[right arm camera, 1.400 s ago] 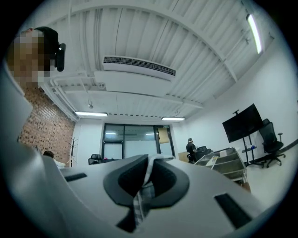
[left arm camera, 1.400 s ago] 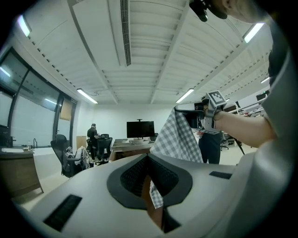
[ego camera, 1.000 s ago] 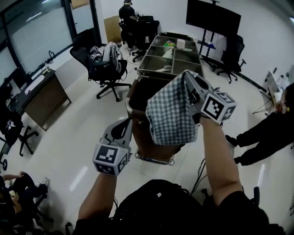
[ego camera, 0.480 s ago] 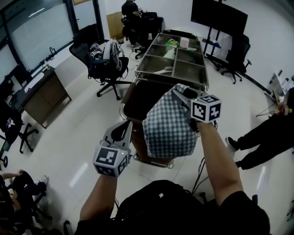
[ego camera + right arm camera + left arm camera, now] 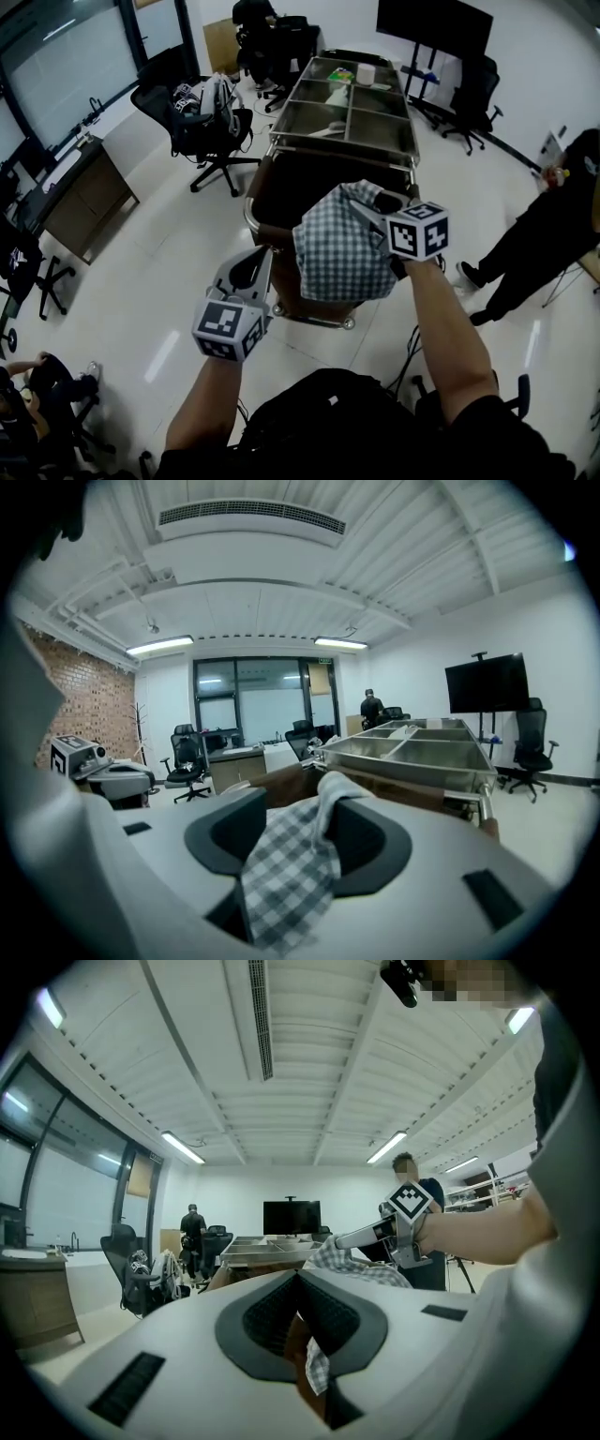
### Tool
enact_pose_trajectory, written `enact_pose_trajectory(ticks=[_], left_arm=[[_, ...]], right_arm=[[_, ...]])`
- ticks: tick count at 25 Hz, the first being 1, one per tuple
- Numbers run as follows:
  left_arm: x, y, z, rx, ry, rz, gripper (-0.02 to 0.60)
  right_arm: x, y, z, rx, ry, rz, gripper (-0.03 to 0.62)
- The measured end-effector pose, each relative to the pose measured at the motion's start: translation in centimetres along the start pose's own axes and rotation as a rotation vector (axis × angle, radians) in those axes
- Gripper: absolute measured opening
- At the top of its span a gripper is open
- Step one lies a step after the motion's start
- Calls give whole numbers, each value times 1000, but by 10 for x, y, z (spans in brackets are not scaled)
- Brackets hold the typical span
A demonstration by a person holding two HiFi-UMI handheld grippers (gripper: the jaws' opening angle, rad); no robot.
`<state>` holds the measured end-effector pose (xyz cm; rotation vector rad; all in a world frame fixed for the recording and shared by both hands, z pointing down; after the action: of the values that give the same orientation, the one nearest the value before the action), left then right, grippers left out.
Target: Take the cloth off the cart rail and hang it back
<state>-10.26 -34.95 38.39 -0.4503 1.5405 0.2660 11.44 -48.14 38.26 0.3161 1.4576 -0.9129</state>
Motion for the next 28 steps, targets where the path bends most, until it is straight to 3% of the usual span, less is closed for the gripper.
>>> enact_pose_trajectory(ticks=[12, 22, 26, 28], left_arm=[[-25, 60, 17, -94, -15, -18, 0], [-45, 136, 34, -131, 16, -35, 0], [-50, 163, 38, -144, 28, -31, 0], [-53, 173, 40, -150, 34, -26, 0]], right_arm=[[-67, 58, -48, -132, -64, -14, 235], [-95, 116, -141, -99, -95, 95, 233], [-110, 138, -182, -80, -131, 156, 189], [-115, 149, -194, -83, -164, 195, 119]])
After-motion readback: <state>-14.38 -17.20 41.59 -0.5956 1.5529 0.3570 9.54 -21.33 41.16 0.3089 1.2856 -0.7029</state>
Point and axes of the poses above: the fingertips, and each gripper's own axes: y backward along the fingers, z to its right, x out of its top, the point moved 4 cm from there along y, backward along the fingers, and after that the axes turned 3 degrees about x, right-handed, at the moved point
